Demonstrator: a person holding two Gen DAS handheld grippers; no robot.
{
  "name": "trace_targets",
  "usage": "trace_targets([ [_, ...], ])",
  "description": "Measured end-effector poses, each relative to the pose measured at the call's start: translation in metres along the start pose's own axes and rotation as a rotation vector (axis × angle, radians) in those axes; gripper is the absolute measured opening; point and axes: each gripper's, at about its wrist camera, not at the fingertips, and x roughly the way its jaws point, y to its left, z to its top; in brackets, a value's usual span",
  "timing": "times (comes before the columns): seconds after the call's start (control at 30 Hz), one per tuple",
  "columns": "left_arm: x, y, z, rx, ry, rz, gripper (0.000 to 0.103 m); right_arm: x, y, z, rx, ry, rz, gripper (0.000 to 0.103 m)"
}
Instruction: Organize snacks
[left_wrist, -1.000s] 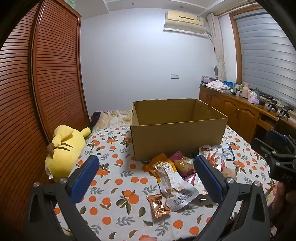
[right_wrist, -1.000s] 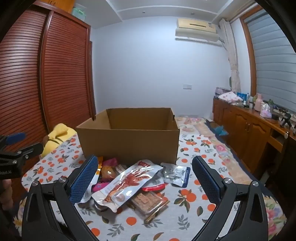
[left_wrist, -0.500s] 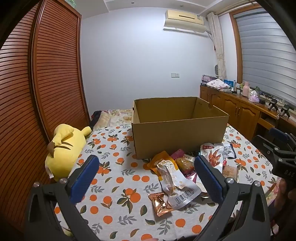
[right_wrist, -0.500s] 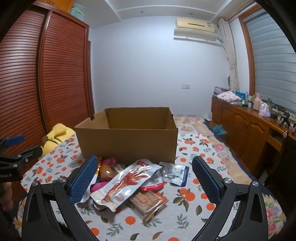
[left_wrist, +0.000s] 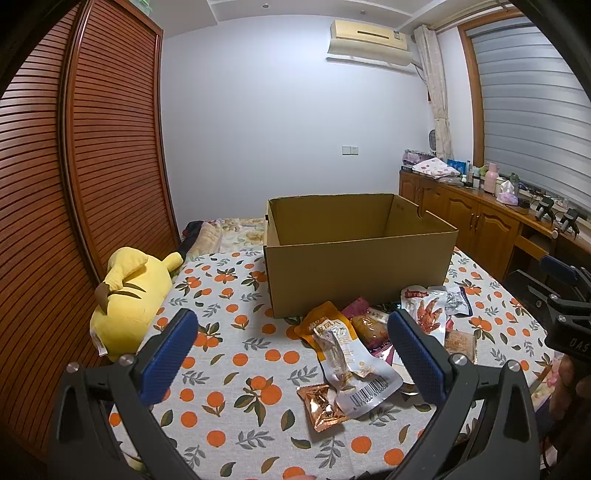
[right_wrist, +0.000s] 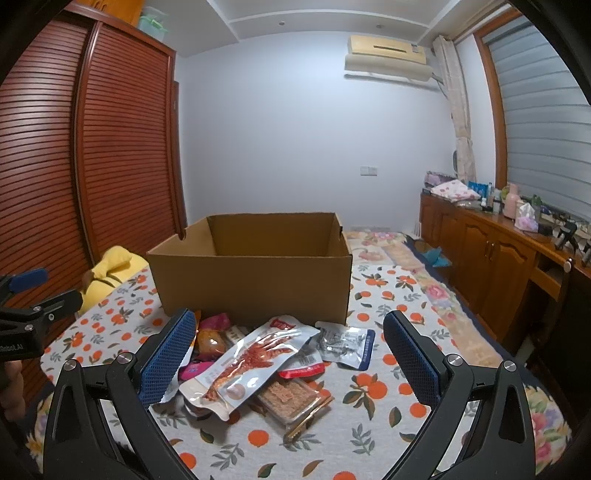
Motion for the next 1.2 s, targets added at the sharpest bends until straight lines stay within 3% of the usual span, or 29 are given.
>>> trace_targets([
  [1.2, -0.0001, -0.0012, 0.0018, 0.001, -0.005, -0.006, 0.103, -0.0045, 0.0038, -0.0003, 0.003, -0.002, -0.006, 0.103],
])
